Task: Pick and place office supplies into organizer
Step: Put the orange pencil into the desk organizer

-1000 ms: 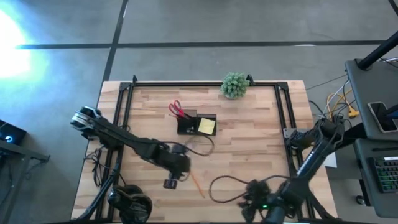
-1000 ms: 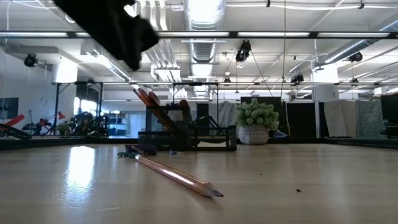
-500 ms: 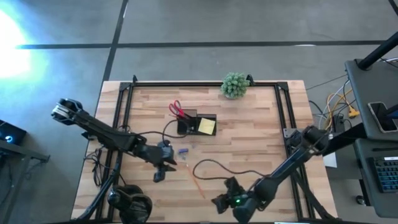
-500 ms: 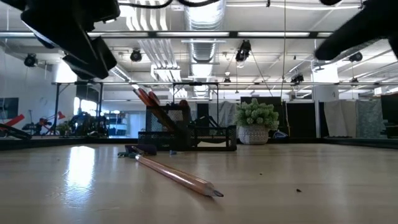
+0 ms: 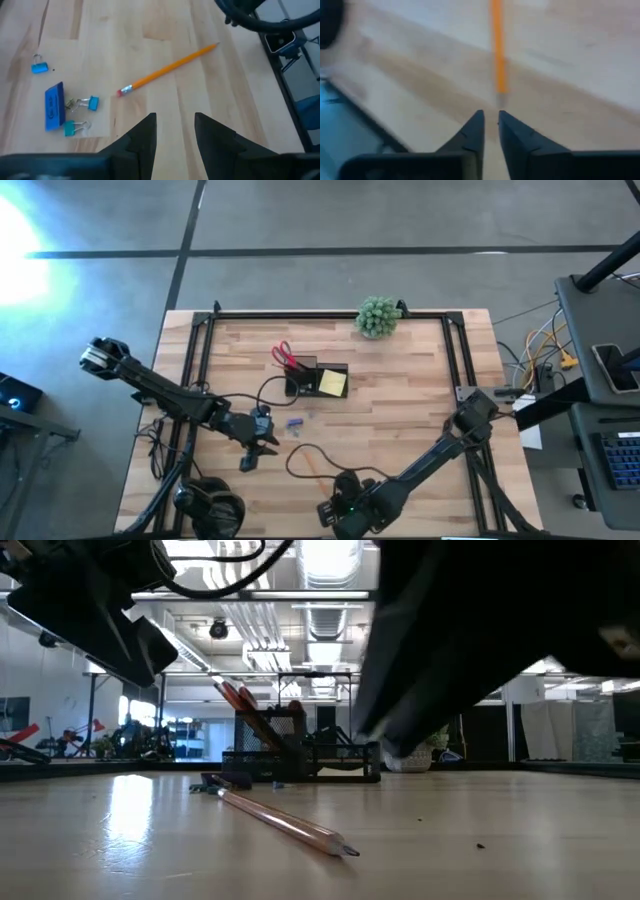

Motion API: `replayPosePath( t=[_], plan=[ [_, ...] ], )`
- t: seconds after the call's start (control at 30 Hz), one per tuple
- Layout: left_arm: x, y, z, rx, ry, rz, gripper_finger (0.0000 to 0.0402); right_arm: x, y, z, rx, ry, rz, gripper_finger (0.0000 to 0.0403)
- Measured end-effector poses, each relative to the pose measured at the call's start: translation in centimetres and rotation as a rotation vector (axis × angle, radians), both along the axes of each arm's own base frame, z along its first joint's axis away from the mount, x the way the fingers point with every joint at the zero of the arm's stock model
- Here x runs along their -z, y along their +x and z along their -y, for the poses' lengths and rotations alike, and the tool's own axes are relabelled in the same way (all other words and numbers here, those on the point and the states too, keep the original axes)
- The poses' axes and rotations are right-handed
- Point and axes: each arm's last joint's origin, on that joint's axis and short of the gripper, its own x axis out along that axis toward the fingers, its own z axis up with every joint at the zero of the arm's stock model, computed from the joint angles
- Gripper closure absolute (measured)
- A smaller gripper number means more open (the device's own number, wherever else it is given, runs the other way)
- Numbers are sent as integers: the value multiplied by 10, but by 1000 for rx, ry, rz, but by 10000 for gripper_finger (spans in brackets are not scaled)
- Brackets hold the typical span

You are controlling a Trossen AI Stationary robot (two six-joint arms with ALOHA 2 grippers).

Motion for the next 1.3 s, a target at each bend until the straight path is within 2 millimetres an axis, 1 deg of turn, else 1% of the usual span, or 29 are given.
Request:
replayPosePath(
  t=[0.07, 0.2, 0.37, 0.47, 0.57, 0.93, 1.17, 1.3],
  plan=[
    [1, -1, 0, 3, 5, -4, 284, -6, 2, -3, -4, 7, -4, 385],
    [3, -1, 0, 17, 23, -4, 284, -10, 6, -6, -26, 19, 22, 394],
    [4, -1, 0, 32, 40, -3, 284, 7, 12, -1, 10, 29, -5, 394],
    [4, 0, 0, 32, 40, -2, 284, 13, 18, -3, 15, 60, 27, 395],
    [4, -1, 0, 32, 40, -3, 284, 19, 19, -2, 18, 56, 17, 395],
    [4, -1, 0, 32, 40, -4, 284, 22, 19, 3, 27, 29, -16, 395],
    [4, -1, 0, 32, 40, -4, 284, 33, 19, 14, 48, 4, -44, 395],
    [4, -1, 0, 32, 40, -4, 284, 35, 21, 18, 47, 5, -42, 395]
  ],
)
